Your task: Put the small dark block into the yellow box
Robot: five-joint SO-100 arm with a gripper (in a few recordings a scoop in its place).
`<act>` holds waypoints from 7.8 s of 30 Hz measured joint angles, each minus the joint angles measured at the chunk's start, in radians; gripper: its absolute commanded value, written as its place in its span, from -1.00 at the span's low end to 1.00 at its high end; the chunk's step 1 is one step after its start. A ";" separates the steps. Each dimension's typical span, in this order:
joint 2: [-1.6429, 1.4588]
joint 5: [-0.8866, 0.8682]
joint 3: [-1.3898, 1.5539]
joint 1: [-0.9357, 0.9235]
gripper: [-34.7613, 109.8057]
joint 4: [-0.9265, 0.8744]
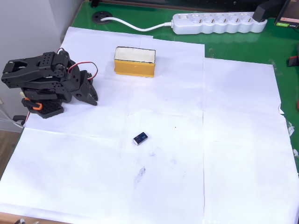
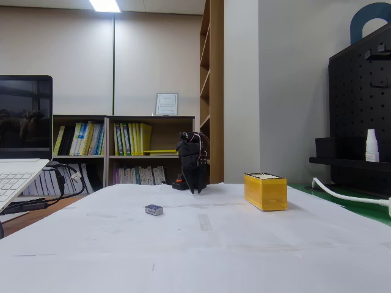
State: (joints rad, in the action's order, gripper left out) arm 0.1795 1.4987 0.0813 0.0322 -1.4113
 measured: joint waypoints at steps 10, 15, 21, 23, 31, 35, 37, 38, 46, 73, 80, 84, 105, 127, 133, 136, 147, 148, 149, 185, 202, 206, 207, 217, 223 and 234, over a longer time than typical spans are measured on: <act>-0.150 0.032 0.009 0.006 -0.52 0.222; -0.370 0.232 0.103 -0.012 -0.52 0.402; -0.672 0.252 0.407 -0.025 -0.52 0.362; -0.795 0.189 0.558 -0.029 -0.52 0.299; -1.285 0.221 1.261 -0.057 -0.51 -0.147; -1.445 0.382 1.463 -0.118 -0.51 -0.199; -1.489 0.410 1.509 -0.150 -0.52 -0.195; -1.505 0.416 1.520 -0.169 -0.52 -0.178; -1.643 0.426 1.577 -0.344 -0.38 -0.077; -1.990 0.426 1.746 -0.449 -0.27 0.172; -2.017 0.426 1.738 -0.471 -0.30 0.189; -2.014 0.426 1.709 -0.439 -0.31 0.091; -1.852 -0.778 1.715 -0.486 -0.31 0.052; -2.201 -1.463 1.993 -0.488 -0.29 -0.104; -2.226 -1.517 1.996 -0.488 -0.26 -0.051; -2.237 -1.542 1.996 -0.488 -0.26 -0.061; -2.281 -1.611 1.996 -0.466 -0.28 -0.064; -2.281 -1.614 1.996 -0.462 -0.28 -0.061; -2.286 -1.615 1.996 -0.456 -0.28 -0.057; -2.163 -1.351 1.968 -0.413 -0.52 -0.011; -1.856 -0.845 2.191 -0.380 -0.52 -0.210; -1.784 -0.744 2.191 -0.314 -0.52 -0.230; -1.766 -0.723 2.191 -0.296 -0.52 -0.236; -1.605 -0.572 2.189 -0.057 -0.52 -0.239; -1.549 -0.508 2.129 0.098 -0.52 -0.258; -1.523 -0.514 1.881 0.359 -0.52 -0.225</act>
State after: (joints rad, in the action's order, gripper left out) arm -1.3438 0.9848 1.9620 0.3912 -1.6368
